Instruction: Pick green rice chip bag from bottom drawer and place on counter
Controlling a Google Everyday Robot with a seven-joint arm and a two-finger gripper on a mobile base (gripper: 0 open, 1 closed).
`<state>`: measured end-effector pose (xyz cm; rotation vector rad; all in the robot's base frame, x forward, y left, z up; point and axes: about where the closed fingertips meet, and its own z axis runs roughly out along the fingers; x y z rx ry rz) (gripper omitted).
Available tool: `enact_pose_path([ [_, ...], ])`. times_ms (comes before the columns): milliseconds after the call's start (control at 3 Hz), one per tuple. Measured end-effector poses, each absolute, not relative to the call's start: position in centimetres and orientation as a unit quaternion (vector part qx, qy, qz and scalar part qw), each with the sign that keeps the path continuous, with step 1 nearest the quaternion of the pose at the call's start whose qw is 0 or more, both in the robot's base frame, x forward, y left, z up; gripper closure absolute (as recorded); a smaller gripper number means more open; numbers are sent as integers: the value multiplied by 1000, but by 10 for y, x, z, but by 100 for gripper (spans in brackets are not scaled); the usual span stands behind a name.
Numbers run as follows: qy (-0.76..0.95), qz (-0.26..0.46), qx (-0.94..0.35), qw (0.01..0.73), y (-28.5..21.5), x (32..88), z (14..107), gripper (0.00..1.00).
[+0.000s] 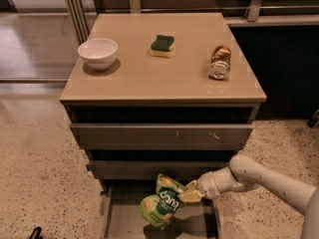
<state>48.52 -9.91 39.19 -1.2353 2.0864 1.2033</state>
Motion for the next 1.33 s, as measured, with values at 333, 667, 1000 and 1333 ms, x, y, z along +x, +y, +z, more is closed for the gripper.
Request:
enact_pose_path([
  [333,707,439,-495,251,-86,487,454,100],
  [667,707,439,-494,251,-85,487,455,100],
  [1000,695,416,-516,278,-78,480,490,100],
  [1333,664,350,-567,340,-63,462,574,100],
])
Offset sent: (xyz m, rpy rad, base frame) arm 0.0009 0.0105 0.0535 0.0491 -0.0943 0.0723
